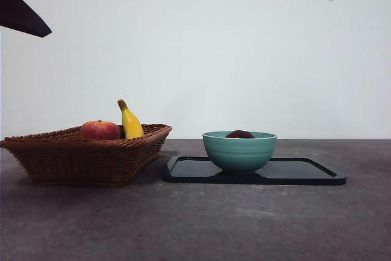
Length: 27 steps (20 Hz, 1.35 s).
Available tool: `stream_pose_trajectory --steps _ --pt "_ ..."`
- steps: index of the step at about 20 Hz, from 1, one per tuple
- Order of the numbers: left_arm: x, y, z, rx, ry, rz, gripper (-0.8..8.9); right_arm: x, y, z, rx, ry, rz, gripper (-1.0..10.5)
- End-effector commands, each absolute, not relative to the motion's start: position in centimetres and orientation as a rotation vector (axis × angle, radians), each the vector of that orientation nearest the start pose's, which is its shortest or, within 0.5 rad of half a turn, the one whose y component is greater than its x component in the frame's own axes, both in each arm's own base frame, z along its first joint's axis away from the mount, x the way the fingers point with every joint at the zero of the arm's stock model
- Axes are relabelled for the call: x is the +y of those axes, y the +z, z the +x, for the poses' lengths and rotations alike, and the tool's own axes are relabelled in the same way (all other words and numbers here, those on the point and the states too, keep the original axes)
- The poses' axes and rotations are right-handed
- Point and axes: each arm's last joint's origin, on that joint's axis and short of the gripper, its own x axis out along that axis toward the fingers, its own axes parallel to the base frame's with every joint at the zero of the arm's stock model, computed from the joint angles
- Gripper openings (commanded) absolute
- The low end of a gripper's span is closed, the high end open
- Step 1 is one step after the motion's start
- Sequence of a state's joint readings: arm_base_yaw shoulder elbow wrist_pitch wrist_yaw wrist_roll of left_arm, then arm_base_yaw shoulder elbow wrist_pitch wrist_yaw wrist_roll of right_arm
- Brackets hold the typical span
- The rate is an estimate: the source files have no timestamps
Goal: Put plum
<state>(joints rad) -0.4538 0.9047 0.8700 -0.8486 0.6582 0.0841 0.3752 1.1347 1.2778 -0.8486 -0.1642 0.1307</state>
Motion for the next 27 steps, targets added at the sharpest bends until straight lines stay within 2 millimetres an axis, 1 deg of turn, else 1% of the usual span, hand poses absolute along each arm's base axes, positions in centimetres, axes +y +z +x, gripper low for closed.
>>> stream_pose_trajectory --steps 1,4,7,11,13,16,27 --pt "-8.8 29.5 13.8 0.865 -1.088 -0.020 3.97 7.9 37.7 17.7 0.716 0.501 0.029 2.6" --pt "-8.8 29.5 13.8 0.865 -1.088 -0.020 3.97 7.2 36.4 14.8 0.711 0.534 0.026 2.6" --pt "-8.8 29.5 13.8 0.865 -1.088 -0.020 3.97 6.8 34.0 12.6 0.742 0.639 0.053 2.6" --pt "-8.8 29.5 13.8 0.866 -1.088 -0.021 3.97 6.3 31.0 10.7 0.785 0.703 0.064 2.6" --pt "-8.8 29.5 13.8 0.865 -1.088 -0.021 3.97 6.1 30.0 10.1 0.797 0.725 0.070 2.6" --pt "-8.8 29.5 13.8 0.865 -1.088 -0.021 3.97 6.1 29.7 9.7 0.797 0.771 0.084 2.6" --pt "-8.8 29.5 13.8 0.865 -1.088 -0.021 3.97 6.1 29.7 9.7 0.796 0.769 0.084 2.6"
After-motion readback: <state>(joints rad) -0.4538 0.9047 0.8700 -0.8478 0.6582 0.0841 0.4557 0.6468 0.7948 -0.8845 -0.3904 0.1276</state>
